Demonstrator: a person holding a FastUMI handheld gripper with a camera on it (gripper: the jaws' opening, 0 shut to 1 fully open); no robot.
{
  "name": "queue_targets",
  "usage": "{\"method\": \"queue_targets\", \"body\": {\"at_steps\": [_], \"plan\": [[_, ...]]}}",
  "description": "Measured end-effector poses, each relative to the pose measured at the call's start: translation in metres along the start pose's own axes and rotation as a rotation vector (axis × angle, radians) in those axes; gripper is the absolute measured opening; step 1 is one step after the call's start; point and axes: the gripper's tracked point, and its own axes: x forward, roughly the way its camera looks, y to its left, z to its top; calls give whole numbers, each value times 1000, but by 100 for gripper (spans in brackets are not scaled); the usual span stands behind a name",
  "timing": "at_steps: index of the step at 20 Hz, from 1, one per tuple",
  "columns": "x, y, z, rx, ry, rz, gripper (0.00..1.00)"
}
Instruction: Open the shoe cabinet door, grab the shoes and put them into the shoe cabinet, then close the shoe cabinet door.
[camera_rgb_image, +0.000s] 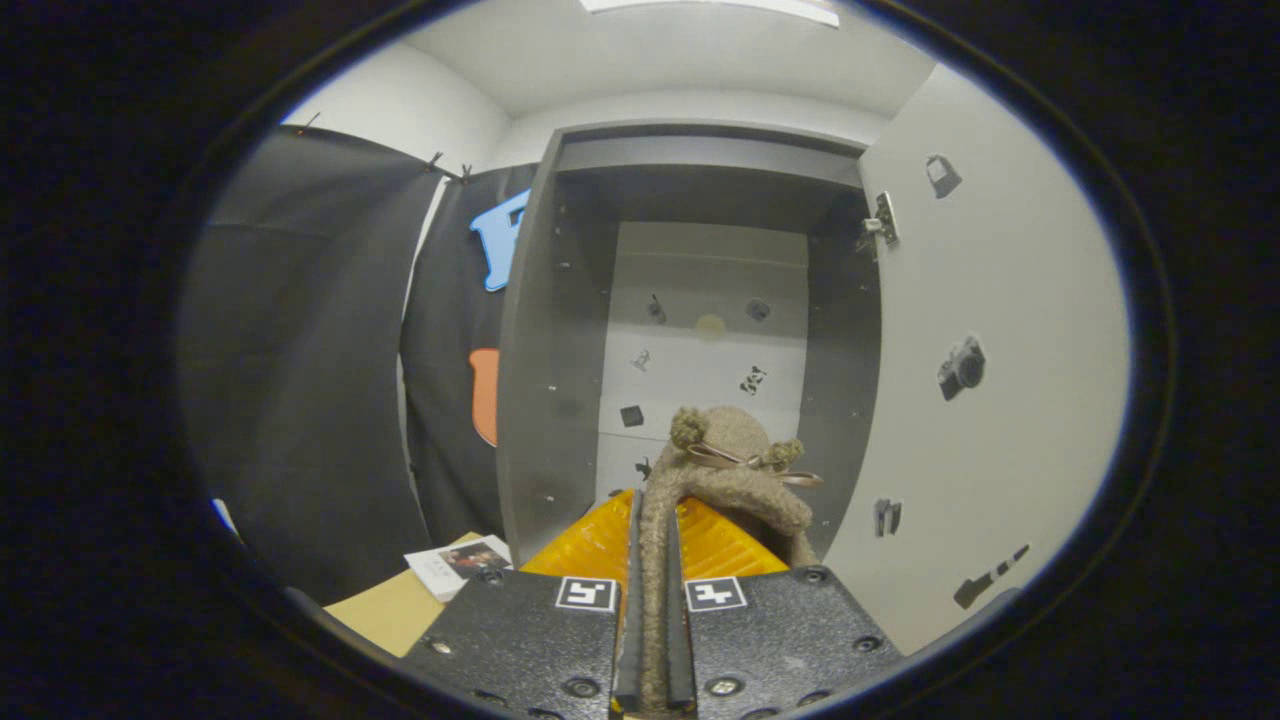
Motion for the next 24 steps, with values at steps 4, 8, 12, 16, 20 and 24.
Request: {"method": "queue_targets", "body": {"at_steps": [4,8,12,16,20,24], "plan": [[70,-21,-4,-80,-12,-66,12],[137,-39,-21,-156,-28,-115,12],[189,-34,-62,-197,52,-82,12],[222,-34,-109,-274,155,-78,12],[245,-45,-145,-266,232,-104,12],[263,-27,-191,-18,347,30,13]]}}
